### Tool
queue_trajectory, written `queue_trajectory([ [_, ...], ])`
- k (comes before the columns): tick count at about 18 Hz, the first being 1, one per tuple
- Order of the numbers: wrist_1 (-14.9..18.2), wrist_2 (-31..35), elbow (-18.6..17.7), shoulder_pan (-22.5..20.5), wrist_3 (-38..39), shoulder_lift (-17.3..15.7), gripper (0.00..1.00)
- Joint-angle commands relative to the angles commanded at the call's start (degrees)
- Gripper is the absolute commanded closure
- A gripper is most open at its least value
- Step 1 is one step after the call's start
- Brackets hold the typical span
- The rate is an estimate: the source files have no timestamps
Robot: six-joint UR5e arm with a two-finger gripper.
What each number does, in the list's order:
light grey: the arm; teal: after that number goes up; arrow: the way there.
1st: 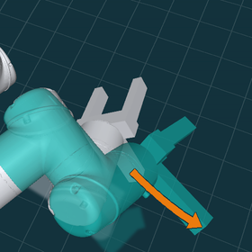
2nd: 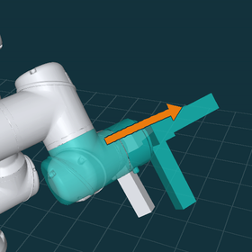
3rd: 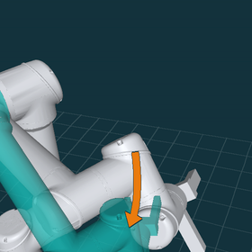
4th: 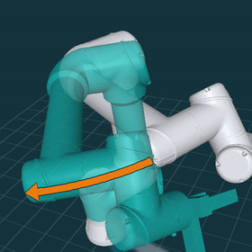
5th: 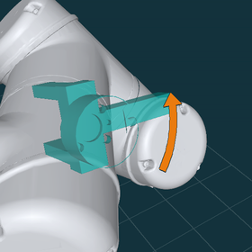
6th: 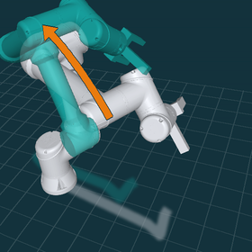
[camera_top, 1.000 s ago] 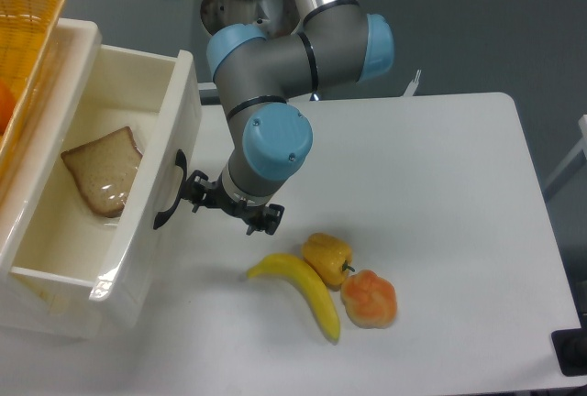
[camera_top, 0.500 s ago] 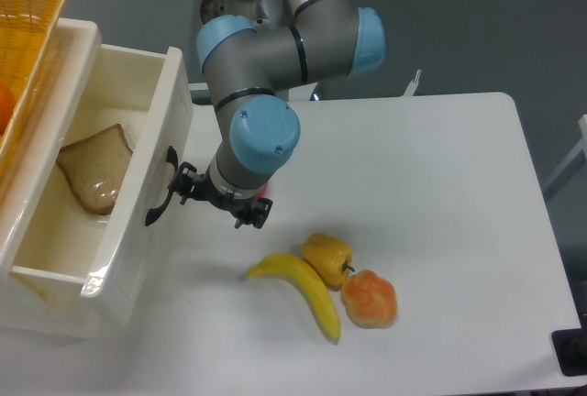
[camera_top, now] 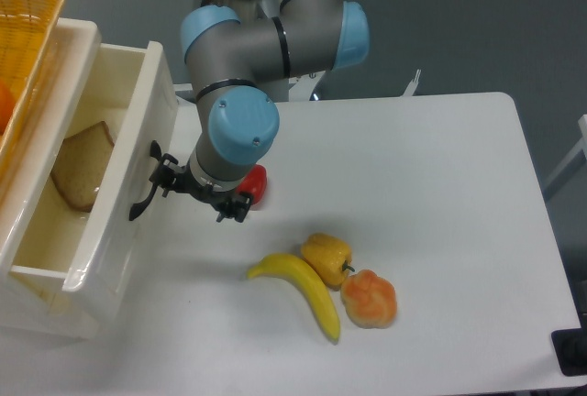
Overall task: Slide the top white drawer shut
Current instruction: 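Push the drawer front with the gripper into the cabinet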
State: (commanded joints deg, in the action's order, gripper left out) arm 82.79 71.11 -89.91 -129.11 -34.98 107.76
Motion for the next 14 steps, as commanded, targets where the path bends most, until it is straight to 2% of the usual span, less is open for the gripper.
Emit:
queue_trajectory([
  [4, 0.09, -0.79, 0.00, 0.87, 1.05, -0.97, 0.00],
  [14, -0.18, -0.88, 0.00, 3.43, 3.34, -0.97, 0.00],
])
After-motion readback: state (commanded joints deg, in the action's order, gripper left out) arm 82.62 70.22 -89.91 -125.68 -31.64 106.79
